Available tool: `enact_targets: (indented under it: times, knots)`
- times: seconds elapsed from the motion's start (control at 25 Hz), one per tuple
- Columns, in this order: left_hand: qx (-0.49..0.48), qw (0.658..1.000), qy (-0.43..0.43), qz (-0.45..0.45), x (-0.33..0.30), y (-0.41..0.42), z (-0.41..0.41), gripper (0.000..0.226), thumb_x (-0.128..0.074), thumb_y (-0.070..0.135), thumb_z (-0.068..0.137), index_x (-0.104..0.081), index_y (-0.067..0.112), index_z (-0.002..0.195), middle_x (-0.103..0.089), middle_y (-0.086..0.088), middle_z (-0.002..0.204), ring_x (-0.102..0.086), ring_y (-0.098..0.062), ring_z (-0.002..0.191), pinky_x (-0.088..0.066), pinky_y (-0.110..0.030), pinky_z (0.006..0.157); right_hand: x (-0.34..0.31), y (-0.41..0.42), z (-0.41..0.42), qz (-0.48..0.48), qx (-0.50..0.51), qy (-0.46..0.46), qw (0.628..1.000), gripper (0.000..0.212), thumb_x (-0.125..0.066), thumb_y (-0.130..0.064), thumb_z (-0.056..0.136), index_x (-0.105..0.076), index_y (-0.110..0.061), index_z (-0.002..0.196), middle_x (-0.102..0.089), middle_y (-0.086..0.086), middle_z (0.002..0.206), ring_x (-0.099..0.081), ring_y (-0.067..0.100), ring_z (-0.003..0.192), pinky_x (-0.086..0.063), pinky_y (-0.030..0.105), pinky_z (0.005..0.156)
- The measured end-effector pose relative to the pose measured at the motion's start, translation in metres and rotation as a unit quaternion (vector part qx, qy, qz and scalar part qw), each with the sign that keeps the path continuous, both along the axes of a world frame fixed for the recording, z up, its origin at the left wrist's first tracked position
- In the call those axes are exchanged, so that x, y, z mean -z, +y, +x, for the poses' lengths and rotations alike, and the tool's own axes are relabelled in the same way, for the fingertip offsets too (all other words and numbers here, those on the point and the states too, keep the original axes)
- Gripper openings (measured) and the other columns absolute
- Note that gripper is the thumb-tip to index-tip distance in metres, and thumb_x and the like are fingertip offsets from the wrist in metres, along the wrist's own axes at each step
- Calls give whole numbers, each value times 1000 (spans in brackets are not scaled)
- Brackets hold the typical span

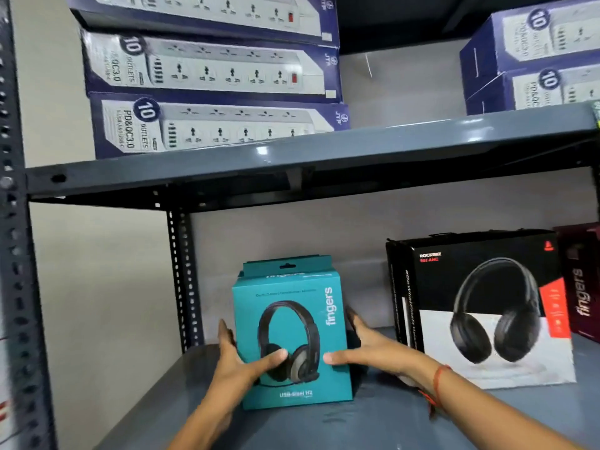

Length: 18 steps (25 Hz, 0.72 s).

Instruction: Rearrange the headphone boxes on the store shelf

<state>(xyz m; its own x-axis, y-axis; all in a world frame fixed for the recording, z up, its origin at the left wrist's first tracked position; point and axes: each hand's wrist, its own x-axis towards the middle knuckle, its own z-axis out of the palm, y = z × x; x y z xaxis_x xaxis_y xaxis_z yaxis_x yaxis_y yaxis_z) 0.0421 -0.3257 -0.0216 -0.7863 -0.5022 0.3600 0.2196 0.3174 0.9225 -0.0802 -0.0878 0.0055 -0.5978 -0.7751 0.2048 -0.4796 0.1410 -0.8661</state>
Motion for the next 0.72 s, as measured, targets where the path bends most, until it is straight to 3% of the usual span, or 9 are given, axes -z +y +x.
enact_targets:
  times: [0.12, 0.28, 0.4, 0.56, 0.72]
  knots:
    - [91, 994, -49, 37, 3, -16, 0, 138, -103, 42, 23, -39, 25, 145, -74, 0, 121, -74, -13, 101, -60, -26, 80, 14, -15, -6, 8, -18, -32, 999, 96, -87, -27, 75, -31, -30, 152, -62, -12, 137, -61, 3, 123, -48, 29, 106]
    - [145, 983, -108, 23, 5, -24, 1, 119, -103, 36, 36, -48, 21, 141, -76, 1, 119, -72, -16, 109, -55, -37, 99, 20, -27, -2, -1, -9, -54, 999, 78, -83, -23, 79, -44, -26, 146, -67, -10, 130, -67, -2, 110, -54, 16, 86]
    - [141, 984, -110, 11, 6, -23, 5, 109, -101, 34, 44, -49, 25, 139, -76, 4, 119, -72, -14, 110, -55, -37, 100, 18, -25, -1, 15, -9, -48, 999, 73, -81, -26, 81, -44, -26, 144, -67, -12, 125, -66, -5, 106, -53, 13, 82]
    - [138, 984, -109, -2, 9, -20, 13, 107, -100, 38, 43, -49, 28, 138, -76, 6, 119, -71, -11, 109, -56, -30, 94, 19, -19, 8, 40, -5, -35, 999, 76, -81, -32, 81, -40, -29, 145, -65, -12, 129, -64, -1, 112, -55, 16, 87]
    - [129, 984, -118, -27, 11, -15, 24, 113, -100, 39, 43, -45, 26, 142, -73, 4, 122, -70, -10, 111, -56, -24, 89, 23, -17, 15, 32, -10, -30, 999, 90, -85, -35, 76, -33, -30, 149, -62, -12, 133, -62, 3, 118, -51, 25, 102]
